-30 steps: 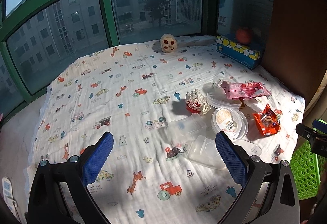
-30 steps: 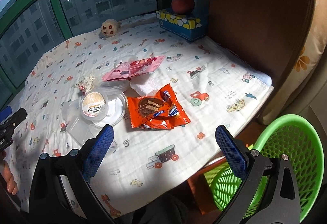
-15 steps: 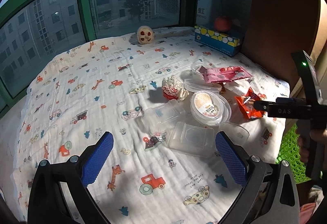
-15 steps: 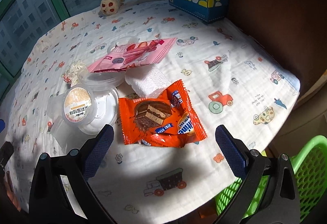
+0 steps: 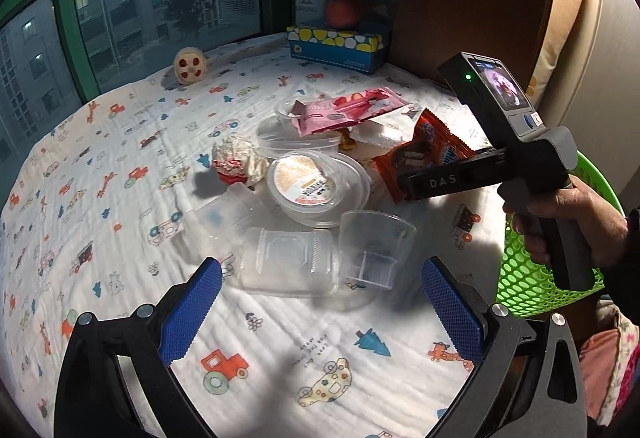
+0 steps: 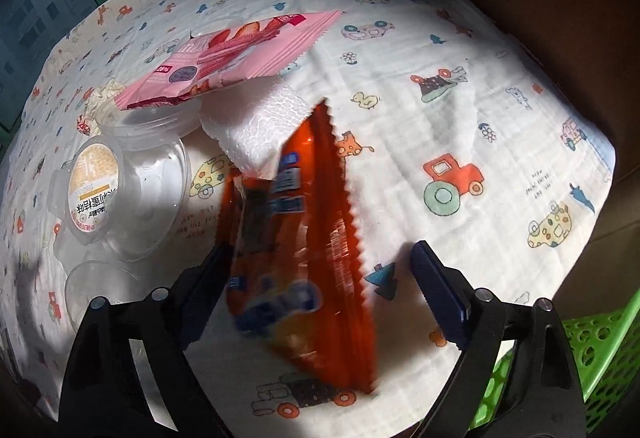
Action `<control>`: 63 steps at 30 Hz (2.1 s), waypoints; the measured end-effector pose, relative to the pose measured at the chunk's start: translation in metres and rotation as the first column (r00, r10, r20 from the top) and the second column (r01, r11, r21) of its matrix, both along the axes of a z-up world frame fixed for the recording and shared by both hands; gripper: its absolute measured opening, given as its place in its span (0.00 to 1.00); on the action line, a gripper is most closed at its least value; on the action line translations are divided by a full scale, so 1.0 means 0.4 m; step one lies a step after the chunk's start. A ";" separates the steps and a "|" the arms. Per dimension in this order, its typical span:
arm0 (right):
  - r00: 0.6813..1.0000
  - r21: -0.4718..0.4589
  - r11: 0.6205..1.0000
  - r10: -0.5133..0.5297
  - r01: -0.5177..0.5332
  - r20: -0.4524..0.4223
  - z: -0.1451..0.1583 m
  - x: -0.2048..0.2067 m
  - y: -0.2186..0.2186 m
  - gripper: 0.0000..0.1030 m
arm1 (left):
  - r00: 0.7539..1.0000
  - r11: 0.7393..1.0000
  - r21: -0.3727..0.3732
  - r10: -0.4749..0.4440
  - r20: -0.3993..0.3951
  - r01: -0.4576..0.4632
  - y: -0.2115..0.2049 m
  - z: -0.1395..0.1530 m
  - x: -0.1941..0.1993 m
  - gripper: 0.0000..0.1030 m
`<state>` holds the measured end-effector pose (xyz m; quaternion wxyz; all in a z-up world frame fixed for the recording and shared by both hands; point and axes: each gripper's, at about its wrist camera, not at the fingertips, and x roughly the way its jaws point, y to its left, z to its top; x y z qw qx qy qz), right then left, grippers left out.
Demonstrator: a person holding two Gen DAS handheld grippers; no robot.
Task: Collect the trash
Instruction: 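Reach the right tool to the orange Ovaltine wrapper and grasp it, then carry the wrapper over the green basket and open the right tool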
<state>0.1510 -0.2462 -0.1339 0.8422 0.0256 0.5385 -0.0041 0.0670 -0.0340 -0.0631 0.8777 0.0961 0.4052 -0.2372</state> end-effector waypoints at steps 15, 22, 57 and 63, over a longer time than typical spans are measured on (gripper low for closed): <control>1.000 0.056 0.998 0.004 -0.006 0.027 0.044 -0.051 -0.004 0.35 | 0.992 0.992 0.030 -0.122 -0.025 0.123 -0.118 -0.073 0.047 0.72; 0.998 0.102 0.995 -0.018 0.013 0.053 0.069 -0.083 -0.020 0.31 | 0.990 0.990 -0.005 -0.138 -0.042 0.138 -0.120 -0.087 0.058 0.50; 0.938 0.020 0.964 -0.262 0.264 0.228 0.233 -0.527 -0.337 0.45 | 0.911 0.891 -0.191 -0.406 0.072 0.412 -0.420 0.132 -0.111 0.48; 0.921 0.013 0.949 -0.310 0.316 0.237 0.233 -0.590 -0.395 0.60 | 0.887 0.868 -0.185 -0.460 0.044 0.460 -0.504 0.120 -0.140 0.48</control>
